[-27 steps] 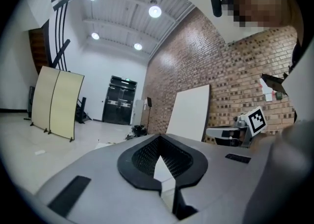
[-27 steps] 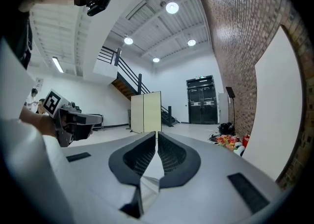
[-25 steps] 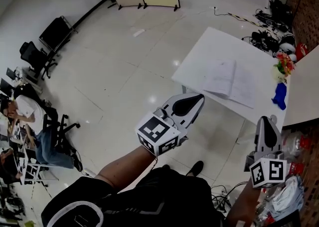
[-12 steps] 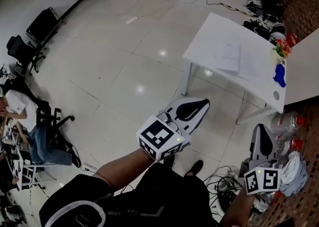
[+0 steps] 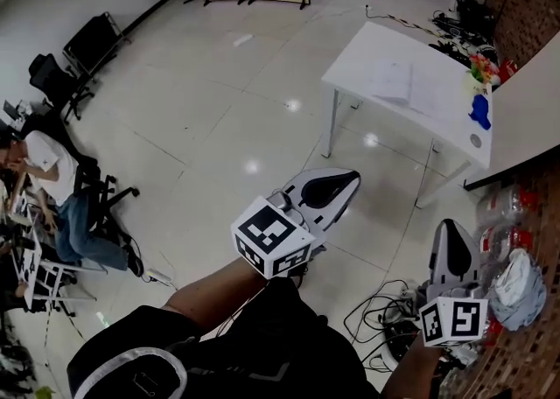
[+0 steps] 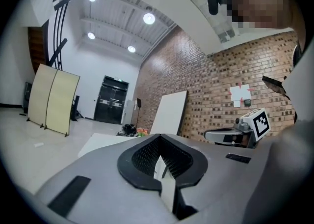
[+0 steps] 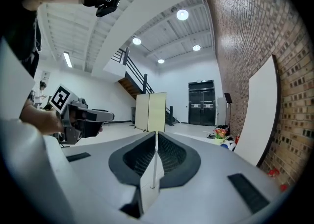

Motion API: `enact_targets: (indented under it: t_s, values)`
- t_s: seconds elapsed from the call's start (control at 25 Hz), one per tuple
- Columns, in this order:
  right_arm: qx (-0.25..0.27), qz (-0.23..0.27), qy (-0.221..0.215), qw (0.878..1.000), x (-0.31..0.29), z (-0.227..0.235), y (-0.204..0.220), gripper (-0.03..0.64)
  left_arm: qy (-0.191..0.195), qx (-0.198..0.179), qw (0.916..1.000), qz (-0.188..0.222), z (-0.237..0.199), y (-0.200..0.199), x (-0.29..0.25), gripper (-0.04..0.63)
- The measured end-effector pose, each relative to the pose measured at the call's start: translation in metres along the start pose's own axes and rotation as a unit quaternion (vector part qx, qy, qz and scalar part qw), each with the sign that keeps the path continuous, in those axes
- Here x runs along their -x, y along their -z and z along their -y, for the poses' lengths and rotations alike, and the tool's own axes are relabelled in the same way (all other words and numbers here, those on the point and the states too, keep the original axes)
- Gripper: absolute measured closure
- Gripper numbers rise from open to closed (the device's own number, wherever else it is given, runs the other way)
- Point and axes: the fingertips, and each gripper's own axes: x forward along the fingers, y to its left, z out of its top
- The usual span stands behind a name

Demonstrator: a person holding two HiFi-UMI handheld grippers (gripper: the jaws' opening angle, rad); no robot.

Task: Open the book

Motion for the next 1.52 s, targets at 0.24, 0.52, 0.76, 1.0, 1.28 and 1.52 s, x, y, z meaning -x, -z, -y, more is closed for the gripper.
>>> enact_targets:
  t_s: [0.24, 0.52, 0.76, 1.0, 1.28, 1.52]
  values:
    - [-0.008, 0.016, -0.019, 1.0, 0.098, -0.005, -0.01, 0.612, -0.021, -0.008, 0.9997, -0.006, 0.09, -0.002, 0.039, 0.597]
    - [-0.023, 0.031, -0.032, 0.999, 0.143, -0.047, -0.014, 0.612, -0.016, -0.022, 0.9996, -0.003, 0.133, -0.007, 0.095, 0.597]
    - [-0.021, 0.024, -0.016, 0.999, 0.166, -0.108, -0.018, 0.612, -0.012, -0.013, 0.9998, 0.005, 0.134, -0.006, 0.166, 0.597]
    - [-0.048, 0.026, 0.004, 0.999, 0.188, -0.17, -0.014, 0.614, 0.002, -0.01, 0.9999, -0.002, 0.129, 0.004, 0.228, 0.597]
    - [-0.029, 0.004, 0.004, 1.0, 0.216, -0.2, -0.014, 0.614, 0.012, -0.01, 0.9999, 0.003, 0.155, 0.0, 0.263, 0.597]
    - [-0.016, 0.015, 0.0, 1.0, 0.245, -0.192, -0.024, 0.614, 0.031, -0.022, 0.9992, 0.011, 0.194, -0.009, 0.259, 0.597]
